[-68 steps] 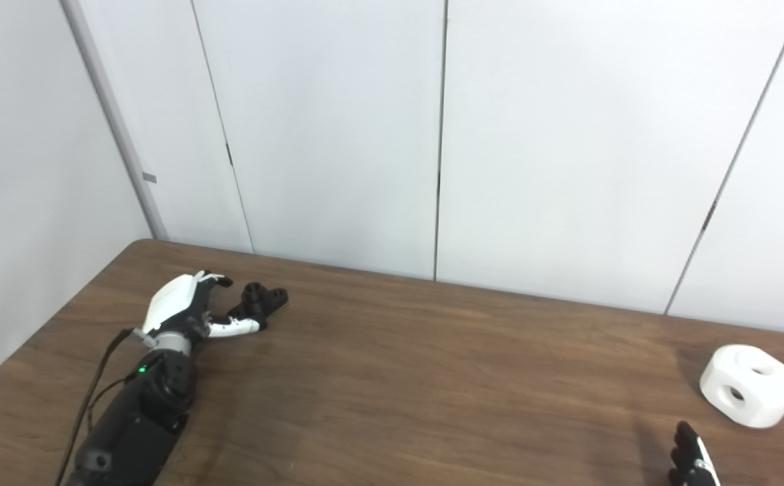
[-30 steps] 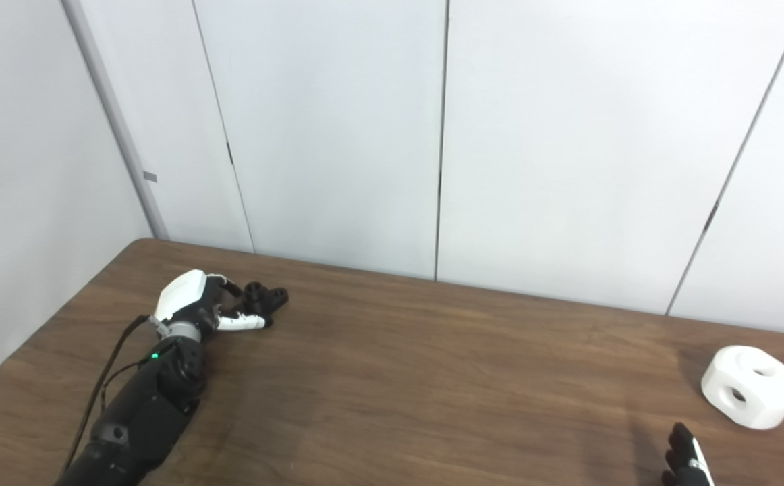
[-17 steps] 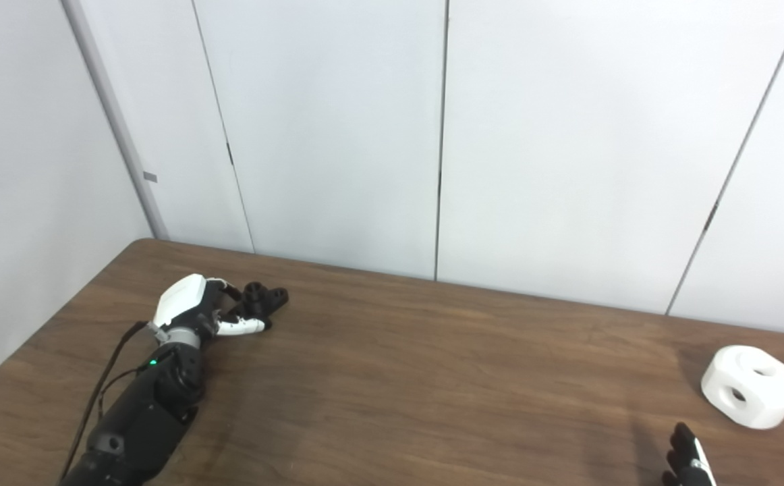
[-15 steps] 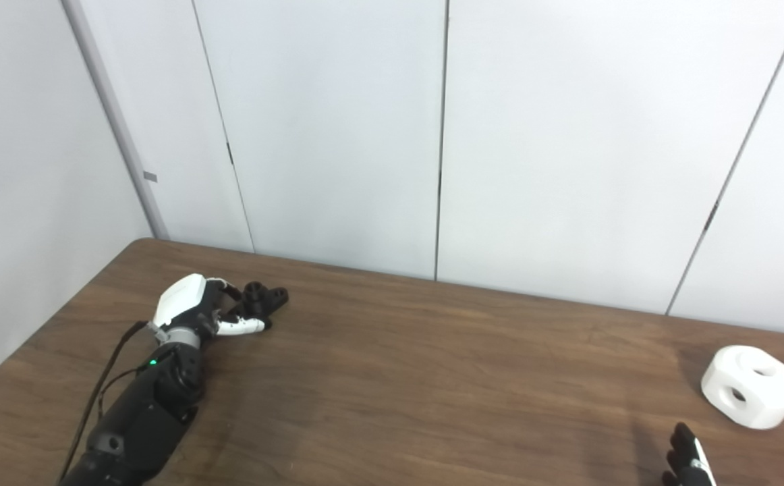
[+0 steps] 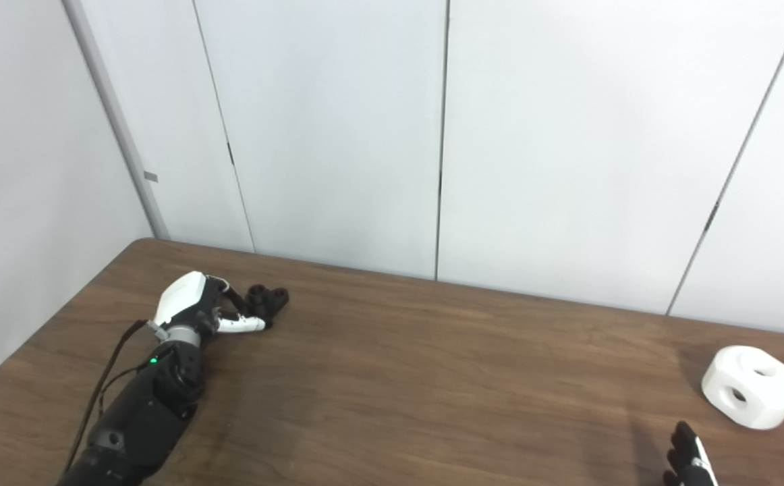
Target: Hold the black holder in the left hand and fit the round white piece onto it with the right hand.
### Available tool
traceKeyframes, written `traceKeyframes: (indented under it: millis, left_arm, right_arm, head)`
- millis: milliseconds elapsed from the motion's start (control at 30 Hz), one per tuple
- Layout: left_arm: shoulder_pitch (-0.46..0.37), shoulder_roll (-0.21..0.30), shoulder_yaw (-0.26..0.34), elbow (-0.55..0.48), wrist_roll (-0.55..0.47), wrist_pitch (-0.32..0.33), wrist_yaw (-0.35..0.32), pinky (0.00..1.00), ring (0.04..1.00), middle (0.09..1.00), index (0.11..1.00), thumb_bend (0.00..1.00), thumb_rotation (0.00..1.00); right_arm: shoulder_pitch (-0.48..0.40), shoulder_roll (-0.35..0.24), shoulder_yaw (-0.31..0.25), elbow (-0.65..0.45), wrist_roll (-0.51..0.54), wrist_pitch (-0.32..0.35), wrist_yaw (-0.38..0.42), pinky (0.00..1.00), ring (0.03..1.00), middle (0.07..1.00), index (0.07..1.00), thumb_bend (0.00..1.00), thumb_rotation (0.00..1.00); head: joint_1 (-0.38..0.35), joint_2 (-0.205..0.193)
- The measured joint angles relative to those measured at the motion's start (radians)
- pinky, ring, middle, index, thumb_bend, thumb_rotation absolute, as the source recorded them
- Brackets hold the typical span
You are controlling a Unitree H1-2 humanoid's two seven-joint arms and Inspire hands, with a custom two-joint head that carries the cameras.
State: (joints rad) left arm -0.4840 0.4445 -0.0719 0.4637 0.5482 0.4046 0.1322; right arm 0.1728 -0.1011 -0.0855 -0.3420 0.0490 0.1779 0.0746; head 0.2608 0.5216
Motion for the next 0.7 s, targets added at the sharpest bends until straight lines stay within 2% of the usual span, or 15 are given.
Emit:
traceKeyframes:
  millis: [300, 700]
  left_arm:
    - [-0.014, 0.0, -0.001, 0.038, -0.014, -0.026, 0.025, 1.0, 0.896, 0.787, 0.484, 0.52, 0.04]
    - [-0.007, 0.002, -0.017, 0.021, -0.016, -0.035, 0.02, 0.97, 0.902, 0.788, 0.486, 0.52, 0.04]
  right_arm:
    - [0.001, 0.0, 0.001, -0.019, -0.016, 0.012, -0.002, 1.0, 1.0, 0.999, 0.988, 0.55, 1.0]
    - [0.001, 0.002, 0.003, -0.033, -0.032, 0.02, -0.006, 1.0, 1.0, 0.99, 0.982, 0.53, 1.0]
  head:
    - [-0.008, 0.002]
    - [-0.026, 0.008]
